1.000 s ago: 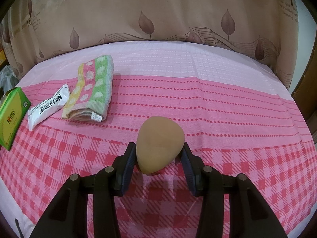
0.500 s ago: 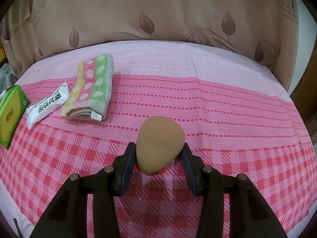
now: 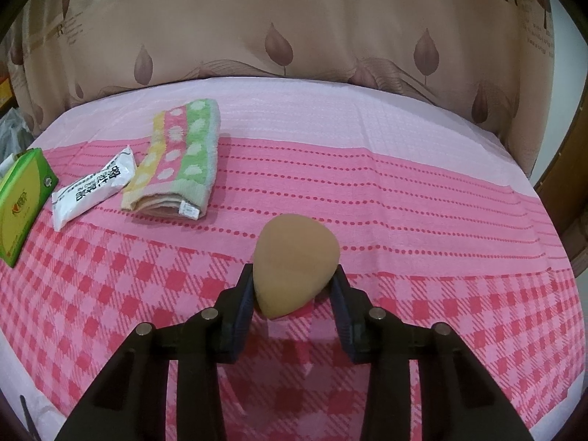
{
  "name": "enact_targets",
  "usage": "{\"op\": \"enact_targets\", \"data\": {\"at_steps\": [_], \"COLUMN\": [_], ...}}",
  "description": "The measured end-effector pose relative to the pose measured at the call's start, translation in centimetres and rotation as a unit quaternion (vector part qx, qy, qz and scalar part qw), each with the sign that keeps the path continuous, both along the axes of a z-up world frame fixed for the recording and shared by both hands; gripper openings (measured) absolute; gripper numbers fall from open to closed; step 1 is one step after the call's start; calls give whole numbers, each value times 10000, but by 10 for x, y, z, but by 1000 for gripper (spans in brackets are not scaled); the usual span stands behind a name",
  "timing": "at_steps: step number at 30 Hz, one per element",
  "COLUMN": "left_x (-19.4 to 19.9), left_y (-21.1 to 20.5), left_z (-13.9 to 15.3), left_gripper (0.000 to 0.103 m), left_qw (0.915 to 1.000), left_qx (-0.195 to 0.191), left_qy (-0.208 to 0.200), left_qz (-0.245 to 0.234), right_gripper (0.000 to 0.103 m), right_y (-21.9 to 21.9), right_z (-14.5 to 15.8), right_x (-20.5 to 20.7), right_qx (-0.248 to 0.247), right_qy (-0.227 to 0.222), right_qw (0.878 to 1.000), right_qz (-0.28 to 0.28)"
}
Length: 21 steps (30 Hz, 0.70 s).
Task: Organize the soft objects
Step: 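Carry the sponge over the tin and release it with the right gripper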
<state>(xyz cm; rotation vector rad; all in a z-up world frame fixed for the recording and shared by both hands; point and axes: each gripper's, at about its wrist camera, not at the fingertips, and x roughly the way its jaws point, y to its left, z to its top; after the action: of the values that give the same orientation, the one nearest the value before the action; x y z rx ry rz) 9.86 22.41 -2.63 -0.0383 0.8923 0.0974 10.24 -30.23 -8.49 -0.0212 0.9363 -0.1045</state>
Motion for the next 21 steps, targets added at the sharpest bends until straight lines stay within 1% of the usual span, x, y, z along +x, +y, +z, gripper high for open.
{"op": "enact_targets", "data": {"at_steps": [4, 6, 10, 14, 17, 21], "left_x": [-2, -3, -4, -7, -11, -18], "left_y": [6, 11, 24, 40, 55, 70], "left_z": [2, 4, 5, 6, 7, 8], "left_gripper": [46, 47, 47, 47, 47, 47], "left_qw": [9999, 9996, 9983, 9956, 9912, 9850], "left_qx": [-37, -42, -175, -277, -330, -284], "left_qy": [-49, -93, -98, -112, -147, -204], "left_qz": [147, 274, 541, 893, 1277, 1689], "right_gripper": [36, 36, 36, 36, 36, 36], "right_y": [11, 19, 43, 79, 114, 170], "right_z": [5, 12, 29, 46, 61, 80], "right_x": [-6, -8, -4, 2, 8, 15], "right_qx": [44, 80, 227, 476, 594, 779], "right_qy": [-105, -184, -322, -435, -518, -603], "right_qw": [9999, 9998, 9989, 9959, 9918, 9818], "right_qz": [-4, 49, 259, 633, 1005, 1621]}}
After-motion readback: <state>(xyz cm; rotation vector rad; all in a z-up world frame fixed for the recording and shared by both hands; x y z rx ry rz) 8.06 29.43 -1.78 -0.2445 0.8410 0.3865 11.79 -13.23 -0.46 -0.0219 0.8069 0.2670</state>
